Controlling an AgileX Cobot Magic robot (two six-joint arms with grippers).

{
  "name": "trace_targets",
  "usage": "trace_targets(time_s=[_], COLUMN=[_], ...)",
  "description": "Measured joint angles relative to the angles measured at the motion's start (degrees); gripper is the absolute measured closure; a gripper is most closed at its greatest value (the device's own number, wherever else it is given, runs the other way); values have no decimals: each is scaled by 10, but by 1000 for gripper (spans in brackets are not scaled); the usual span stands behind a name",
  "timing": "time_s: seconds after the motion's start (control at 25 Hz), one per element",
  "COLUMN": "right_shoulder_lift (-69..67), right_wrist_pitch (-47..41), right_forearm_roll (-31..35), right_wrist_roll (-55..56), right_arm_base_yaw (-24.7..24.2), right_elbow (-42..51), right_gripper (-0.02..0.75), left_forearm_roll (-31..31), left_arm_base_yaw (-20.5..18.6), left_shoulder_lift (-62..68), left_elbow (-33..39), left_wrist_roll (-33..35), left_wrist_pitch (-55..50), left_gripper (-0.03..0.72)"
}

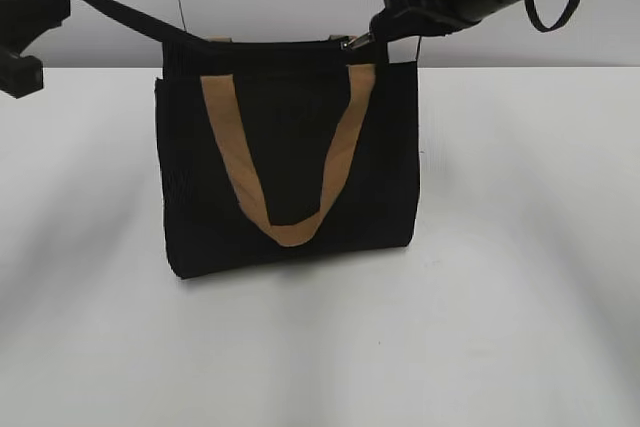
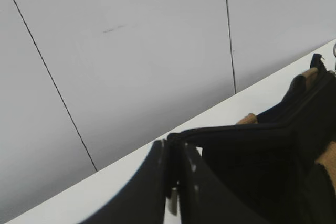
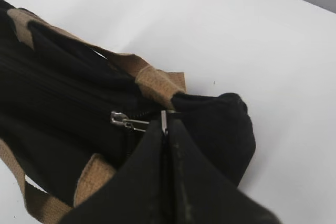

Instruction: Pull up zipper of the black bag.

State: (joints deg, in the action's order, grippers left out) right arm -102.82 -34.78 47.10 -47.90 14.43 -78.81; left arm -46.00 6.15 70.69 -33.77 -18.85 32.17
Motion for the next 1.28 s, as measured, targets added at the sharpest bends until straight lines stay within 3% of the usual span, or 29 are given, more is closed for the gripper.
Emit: trace_targets(time_s=[0.44, 0.56, 0.8, 0.92, 1.12, 1.28], right_shoulder_lift=[1, 1, 1, 6, 16, 20], right_wrist_pitch=[-14, -15, -16, -16, -17, -17], right_forearm_roll=[2, 2, 2, 0, -6, -7], right_wrist_roll=[4, 4, 4, 4, 4, 4], right_arm_base_yaw=[9, 15, 22, 22, 22, 22], right_elbow=[1, 1, 1, 1, 1, 1], right_gripper=[718, 638, 321, 218, 181, 178], left_forearm_roll=[1, 5, 5, 10, 16, 51], left_arm_base_yaw=[-1, -1, -1, -1, -1, -1], left_shoulder_lift=[0, -1, -1, -2, -2, -2], left_elbow=[-1, -1, -1, -1, -1, -1], left_wrist_roll=[-1, -1, -1, -1, -2, -2], left_wrist_pitch=[3, 4, 4, 4, 1, 1], left_gripper=[665, 661, 629, 621, 587, 454])
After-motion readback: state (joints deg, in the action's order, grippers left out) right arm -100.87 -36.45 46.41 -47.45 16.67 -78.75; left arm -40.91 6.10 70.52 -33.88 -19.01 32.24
